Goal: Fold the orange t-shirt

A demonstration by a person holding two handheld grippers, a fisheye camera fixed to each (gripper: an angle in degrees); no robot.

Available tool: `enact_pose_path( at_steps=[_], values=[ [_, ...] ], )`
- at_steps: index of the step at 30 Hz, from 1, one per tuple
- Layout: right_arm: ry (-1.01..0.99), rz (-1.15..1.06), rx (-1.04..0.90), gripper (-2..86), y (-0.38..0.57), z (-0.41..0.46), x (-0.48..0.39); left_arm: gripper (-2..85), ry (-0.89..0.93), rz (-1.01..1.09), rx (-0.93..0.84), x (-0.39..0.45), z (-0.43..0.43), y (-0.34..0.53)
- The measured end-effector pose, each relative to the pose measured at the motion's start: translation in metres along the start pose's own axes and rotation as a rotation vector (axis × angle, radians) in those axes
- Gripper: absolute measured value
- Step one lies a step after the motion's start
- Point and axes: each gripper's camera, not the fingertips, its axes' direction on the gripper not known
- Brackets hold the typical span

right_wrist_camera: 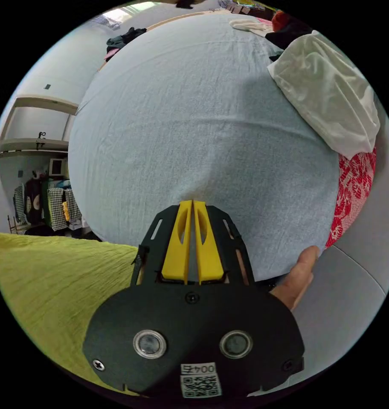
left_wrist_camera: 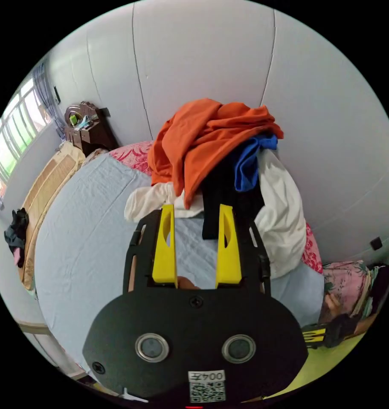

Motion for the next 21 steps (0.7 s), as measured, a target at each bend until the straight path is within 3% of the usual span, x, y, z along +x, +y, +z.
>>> enact_pose_path(
  at_steps=[7, 13, 17, 21],
  values=[
    [0.067, -0.082, 0.019, -0.5, 0.010, 0.008, -0.009, 12.4, -0.026, -0.041, -0.028, 0.032, 0.008, -0.032],
    [0.030, -0.060, 0.006, -0.6, 0.013, 0.016, -0.002, 2.2, -0.034, -0.142, -0.042, 0.036, -0.040, -0.057],
    [0.121, -0.124, -0.023, -0.7, 0.013, 0.025, -0.021, 1.0, 0.072, -0.197, 0.146, 0.023, -0.154, -0.061],
    [0.084, -0.098, -0.041, -0.8, 0.012, 0.031, -0.017, 0.8, 0.172, -0.209, 0.328, 0.002, -0.305, -0.059]
  ],
)
